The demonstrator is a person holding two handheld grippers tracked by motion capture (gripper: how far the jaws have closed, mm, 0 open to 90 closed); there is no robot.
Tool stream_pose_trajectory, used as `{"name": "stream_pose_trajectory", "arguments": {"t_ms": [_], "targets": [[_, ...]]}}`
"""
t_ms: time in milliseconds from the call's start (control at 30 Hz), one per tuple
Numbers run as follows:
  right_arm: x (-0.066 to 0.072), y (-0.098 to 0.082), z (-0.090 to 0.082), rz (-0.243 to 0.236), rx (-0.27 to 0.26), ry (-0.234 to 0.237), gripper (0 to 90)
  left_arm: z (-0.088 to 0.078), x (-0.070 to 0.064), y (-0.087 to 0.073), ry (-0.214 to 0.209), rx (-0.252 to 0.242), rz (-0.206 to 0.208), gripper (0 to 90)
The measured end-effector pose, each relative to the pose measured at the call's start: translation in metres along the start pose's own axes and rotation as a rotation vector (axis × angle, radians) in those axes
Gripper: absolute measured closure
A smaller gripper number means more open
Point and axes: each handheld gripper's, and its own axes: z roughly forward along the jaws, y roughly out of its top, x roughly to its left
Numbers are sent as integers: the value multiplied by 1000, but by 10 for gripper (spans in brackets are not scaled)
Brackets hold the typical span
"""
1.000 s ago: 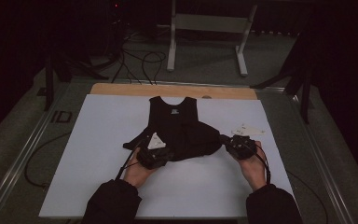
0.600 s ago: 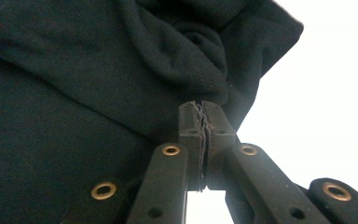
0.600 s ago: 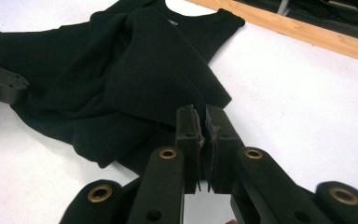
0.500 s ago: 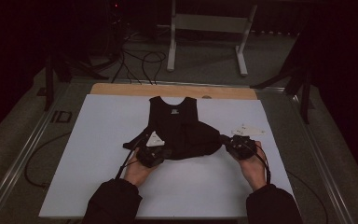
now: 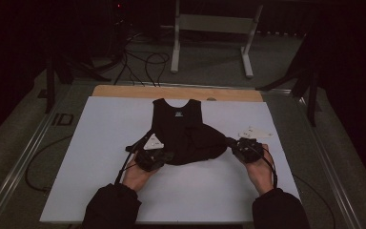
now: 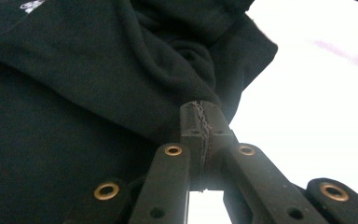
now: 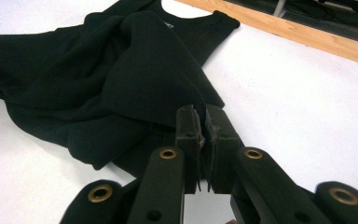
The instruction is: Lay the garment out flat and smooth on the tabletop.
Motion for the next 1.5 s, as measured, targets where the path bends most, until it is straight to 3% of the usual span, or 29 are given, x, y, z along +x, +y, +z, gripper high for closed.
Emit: {"name": "stream_pose_trajectory", "arguments": {"t_ms": [233,467,733,967,1267,1500], "targets": [[-1,0,-2,-2,-5,-6,854,-13,2,-4,25,-15,-4,895],[-5,2,-11,-1,-18,-19,855,-51,16,-7,80,-94,-43,894],[-9,11,-35,-25,-54,-72,856,-96,34,-11,156,-184,-77,894],[-21,9,-53,-22,-61,-107,858,-122,48,-18,193,-234,-125,895],[-20,0,-72,-55,-33,-108,858,-131,42,-24,197,-221,-115,895],[-4,-11,-93,-95,-19,-80,856,-146,27,-37,177,-216,-106,894]]}}
